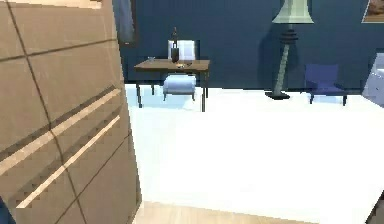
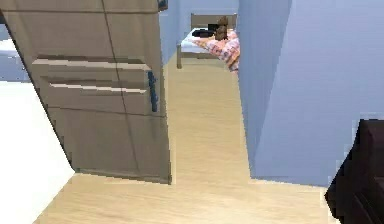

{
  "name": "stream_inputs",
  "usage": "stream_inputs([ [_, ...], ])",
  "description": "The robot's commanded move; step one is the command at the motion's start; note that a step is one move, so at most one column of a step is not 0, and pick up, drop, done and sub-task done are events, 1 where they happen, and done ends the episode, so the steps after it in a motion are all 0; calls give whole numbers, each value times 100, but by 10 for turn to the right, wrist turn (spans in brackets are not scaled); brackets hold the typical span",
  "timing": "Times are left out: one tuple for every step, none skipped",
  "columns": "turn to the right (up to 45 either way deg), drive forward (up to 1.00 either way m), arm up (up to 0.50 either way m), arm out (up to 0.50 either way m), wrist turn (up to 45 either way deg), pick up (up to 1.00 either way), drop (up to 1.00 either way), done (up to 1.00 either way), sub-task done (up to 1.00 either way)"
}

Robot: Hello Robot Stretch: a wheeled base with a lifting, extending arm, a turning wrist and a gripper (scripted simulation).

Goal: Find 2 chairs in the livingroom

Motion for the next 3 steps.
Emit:
stream_inputs([
  [0, 60, 0, 0, 0, 0, 0, 0, 0],
  [-90, 0, 0, 0, 0, 0, 0, 0, 0],
  [0, 100, 0, 0, 0, 0, 0, 0, 0],
])
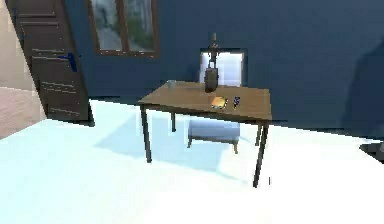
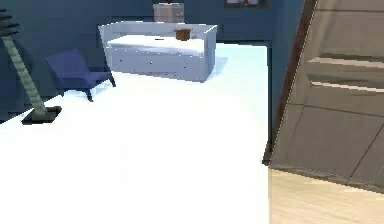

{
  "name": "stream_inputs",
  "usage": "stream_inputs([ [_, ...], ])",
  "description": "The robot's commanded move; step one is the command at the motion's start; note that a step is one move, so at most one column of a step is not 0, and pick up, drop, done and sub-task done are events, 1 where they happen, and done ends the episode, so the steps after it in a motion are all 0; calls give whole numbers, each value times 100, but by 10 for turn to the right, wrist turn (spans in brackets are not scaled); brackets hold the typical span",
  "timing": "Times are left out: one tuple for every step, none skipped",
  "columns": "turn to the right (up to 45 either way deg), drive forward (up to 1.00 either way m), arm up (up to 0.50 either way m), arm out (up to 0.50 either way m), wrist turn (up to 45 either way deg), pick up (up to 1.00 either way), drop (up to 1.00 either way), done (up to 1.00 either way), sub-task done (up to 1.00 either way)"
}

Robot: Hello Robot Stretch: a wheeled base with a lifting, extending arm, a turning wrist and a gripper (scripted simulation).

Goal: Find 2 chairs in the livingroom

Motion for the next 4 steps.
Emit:
stream_inputs([
  [-120, 0, 0, 0, 0, 0, 0, 0, 0],
  [0, 15, 0, 0, 0, 0, 0, 0, 0],
  [-390, 0, 0, 0, 0, 0, 0, 0, 0],
  [0, 100, 0, 0, 0, 0, 0, 0, 0],
])
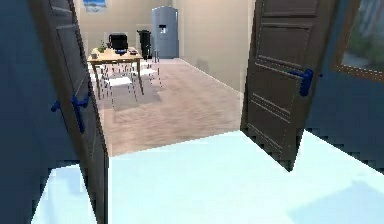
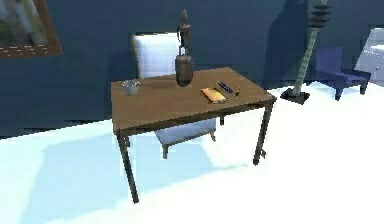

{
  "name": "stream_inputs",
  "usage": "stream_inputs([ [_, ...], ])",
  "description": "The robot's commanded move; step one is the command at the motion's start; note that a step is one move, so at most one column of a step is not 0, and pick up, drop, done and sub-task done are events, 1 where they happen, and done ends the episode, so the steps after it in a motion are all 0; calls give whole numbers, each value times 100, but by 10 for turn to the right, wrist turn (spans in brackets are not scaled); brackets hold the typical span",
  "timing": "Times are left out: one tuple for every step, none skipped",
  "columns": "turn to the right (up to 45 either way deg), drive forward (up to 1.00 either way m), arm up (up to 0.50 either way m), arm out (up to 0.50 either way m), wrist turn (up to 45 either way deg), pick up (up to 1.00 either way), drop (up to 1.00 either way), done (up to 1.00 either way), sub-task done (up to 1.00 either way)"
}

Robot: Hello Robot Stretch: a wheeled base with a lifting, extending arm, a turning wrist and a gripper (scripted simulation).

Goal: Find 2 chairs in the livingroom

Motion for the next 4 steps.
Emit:
stream_inputs([
  [-30, 0, 0, 0, 0, 0, 0, 0, 0],
  [60, 0, 0, 0, 0, 0, 0, 0, 0],
  [0, 100, 0, 0, 0, 0, 0, 0, 0],
  [-120, 0, 0, 0, 0, 0, 0, 0, 0],
])
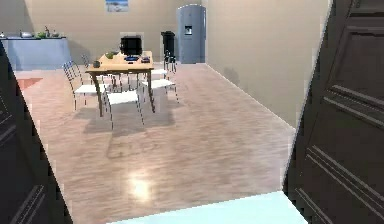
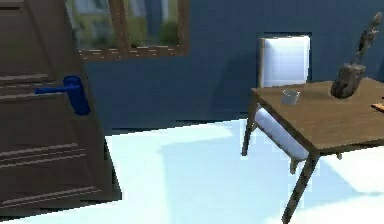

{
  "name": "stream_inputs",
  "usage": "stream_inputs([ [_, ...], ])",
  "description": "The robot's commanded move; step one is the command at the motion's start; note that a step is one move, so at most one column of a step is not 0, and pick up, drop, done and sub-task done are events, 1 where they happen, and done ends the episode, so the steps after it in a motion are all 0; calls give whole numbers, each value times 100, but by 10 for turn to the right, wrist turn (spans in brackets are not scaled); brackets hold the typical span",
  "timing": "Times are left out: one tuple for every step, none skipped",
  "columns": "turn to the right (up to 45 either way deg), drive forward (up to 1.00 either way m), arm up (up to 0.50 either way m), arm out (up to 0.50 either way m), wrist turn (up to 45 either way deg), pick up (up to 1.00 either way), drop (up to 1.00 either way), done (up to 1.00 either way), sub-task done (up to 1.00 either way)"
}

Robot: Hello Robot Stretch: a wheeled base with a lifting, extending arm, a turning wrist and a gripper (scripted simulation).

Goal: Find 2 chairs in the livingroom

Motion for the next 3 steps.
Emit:
stream_inputs([
  [0, 15, 0, 0, 0, 0, 0, 0, 0],
  [-180, 0, 0, 0, 0, 0, 0, 0, 0],
  [0, 100, 0, 0, 0, 0, 0, 0, 0],
])
